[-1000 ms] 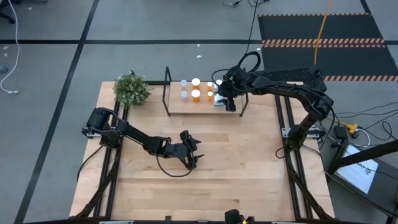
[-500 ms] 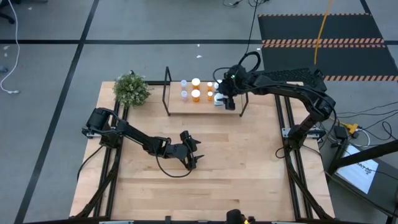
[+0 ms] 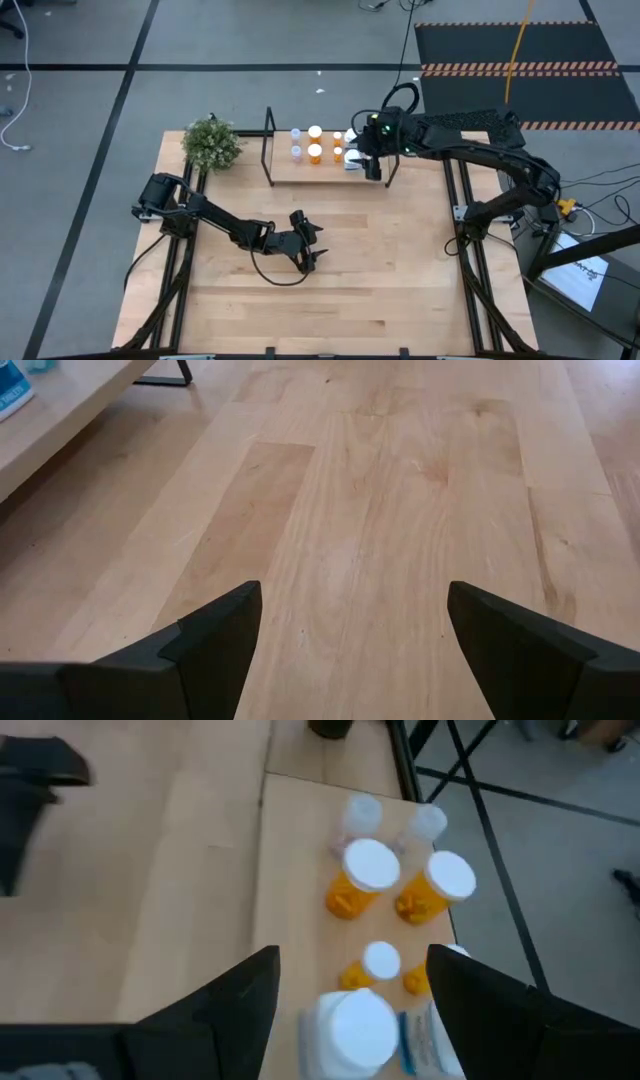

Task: Pick and place medicine bottles onto shelf by color
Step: Return to Home Position

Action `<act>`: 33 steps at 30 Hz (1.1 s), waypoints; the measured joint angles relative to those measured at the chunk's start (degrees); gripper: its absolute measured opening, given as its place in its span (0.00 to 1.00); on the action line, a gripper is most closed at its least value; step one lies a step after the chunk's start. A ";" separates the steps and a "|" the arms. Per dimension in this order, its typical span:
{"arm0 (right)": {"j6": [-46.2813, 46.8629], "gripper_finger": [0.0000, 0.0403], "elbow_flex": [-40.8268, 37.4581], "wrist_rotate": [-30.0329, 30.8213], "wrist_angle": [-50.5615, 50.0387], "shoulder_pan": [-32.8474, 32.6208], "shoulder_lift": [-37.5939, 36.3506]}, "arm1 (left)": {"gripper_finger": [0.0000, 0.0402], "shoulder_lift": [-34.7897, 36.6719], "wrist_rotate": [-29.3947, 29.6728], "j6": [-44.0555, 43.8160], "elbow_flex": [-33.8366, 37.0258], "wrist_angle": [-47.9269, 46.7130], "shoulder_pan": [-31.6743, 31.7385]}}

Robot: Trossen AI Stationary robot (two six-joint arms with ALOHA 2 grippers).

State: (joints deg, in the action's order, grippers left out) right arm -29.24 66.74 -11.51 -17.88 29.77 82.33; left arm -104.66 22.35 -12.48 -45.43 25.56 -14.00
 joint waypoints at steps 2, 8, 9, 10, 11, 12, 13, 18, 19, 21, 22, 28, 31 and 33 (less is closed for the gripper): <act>1.57 0.62 0.00 1.20 -1.83 -2.05 -2.38 | 0.80 0.79 0.00 0.98 0.00 -0.41 0.00; 7.49 0.54 0.00 1.28 -4.79 -7.45 -10.40 | 0.80 9.55 1.90 4.46 0.00 -4.56 0.00; 8.17 0.52 0.00 1.53 -5.35 -8.33 -11.80 | 0.80 11.66 2.77 5.05 0.00 -6.10 0.00; 8.96 0.50 0.00 2.61 -5.64 -9.43 -13.15 | 0.80 13.86 3.88 5.57 0.00 -8.30 0.00; 9.59 0.48 0.00 4.02 -5.83 -10.61 -14.43 | 0.80 16.14 5.04 6.07 0.00 -10.27 -0.02; 10.00 0.45 0.01 5.54 -6.32 -11.74 -15.60 | 0.80 18.44 6.18 6.40 0.00 -11.87 -0.18; 10.21 0.43 0.01 7.00 -7.31 -12.99 -16.73 | 0.80 20.48 7.36 6.44 0.00 -13.05 -0.30; 12.65 0.29 -4.04 12.34 -7.38 -19.68 -22.75 | 0.71 29.66 11.17 8.86 -0.04 -18.32 -1.42; 13.29 0.26 -5.35 13.38 -6.67 -21.08 -24.08 | 0.67 31.29 11.50 9.66 -0.04 -19.37 -1.68; 14.53 0.22 -8.31 15.36 -5.42 -23.62 -26.75 | 0.58 34.19 11.81 11.27 -0.04 -20.81 -2.19; 15.06 0.20 -9.87 16.26 -5.18 -24.79 -27.99 | 0.54 35.49 11.91 11.98 -0.04 -21.05 -2.31; 16.83 0.10 -21.06 17.48 2.09 -30.32 -34.96 | 0.29 40.49 12.74 9.75 -0.04 -26.48 -2.99; 17.25 0.07 -26.65 17.54 5.46 -31.94 -38.00 | 0.17 40.38 12.32 7.93 -0.01 -29.34 -4.10; 17.25 0.06 -29.75 17.53 7.42 -32.43 -39.84 | 0.10 39.85 12.19 7.57 0.37 -29.52 -5.26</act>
State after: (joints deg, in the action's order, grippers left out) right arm -11.99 36.99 6.01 -10.46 -2.67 42.48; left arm -64.81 34.54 -4.91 -45.06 -3.96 -19.26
